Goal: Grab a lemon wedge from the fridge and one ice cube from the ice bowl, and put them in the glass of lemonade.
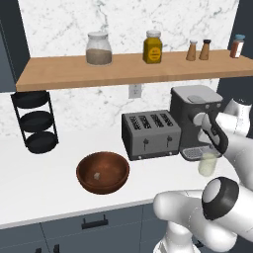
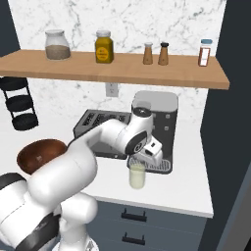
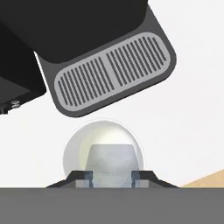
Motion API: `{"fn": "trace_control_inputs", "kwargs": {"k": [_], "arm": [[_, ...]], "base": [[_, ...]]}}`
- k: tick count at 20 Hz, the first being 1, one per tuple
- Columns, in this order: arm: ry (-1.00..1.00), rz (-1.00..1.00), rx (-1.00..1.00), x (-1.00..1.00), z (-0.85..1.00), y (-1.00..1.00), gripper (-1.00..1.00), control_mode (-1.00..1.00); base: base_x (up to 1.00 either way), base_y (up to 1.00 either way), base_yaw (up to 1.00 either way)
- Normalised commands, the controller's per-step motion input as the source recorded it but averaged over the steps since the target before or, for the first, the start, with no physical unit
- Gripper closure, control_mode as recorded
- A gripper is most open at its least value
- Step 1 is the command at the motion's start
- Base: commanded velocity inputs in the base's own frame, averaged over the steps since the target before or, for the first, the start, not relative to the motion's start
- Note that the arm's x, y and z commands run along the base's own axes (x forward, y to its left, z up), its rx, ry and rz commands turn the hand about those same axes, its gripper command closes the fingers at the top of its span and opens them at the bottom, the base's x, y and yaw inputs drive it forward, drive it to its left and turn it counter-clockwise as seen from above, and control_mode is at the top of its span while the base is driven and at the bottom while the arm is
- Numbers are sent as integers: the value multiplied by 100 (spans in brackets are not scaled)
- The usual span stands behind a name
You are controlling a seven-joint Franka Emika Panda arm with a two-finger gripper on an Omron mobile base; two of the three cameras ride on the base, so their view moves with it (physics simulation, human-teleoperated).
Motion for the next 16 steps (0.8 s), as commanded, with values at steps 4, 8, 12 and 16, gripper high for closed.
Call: {"fn": "trace_control_inputs", "kwargs": {"k": [4,8,12,16], "arm": [[-5,0,0,-11,0,3,100,-100],[0,0,0,-2,4,6,100,-100],[0,-1,0,1,5,4,100,-100],[0,-1,0,6,0,0,100,-100]], "base": [[0,0,0],[0,0,0],[0,0,0],[0,0,0]]}}
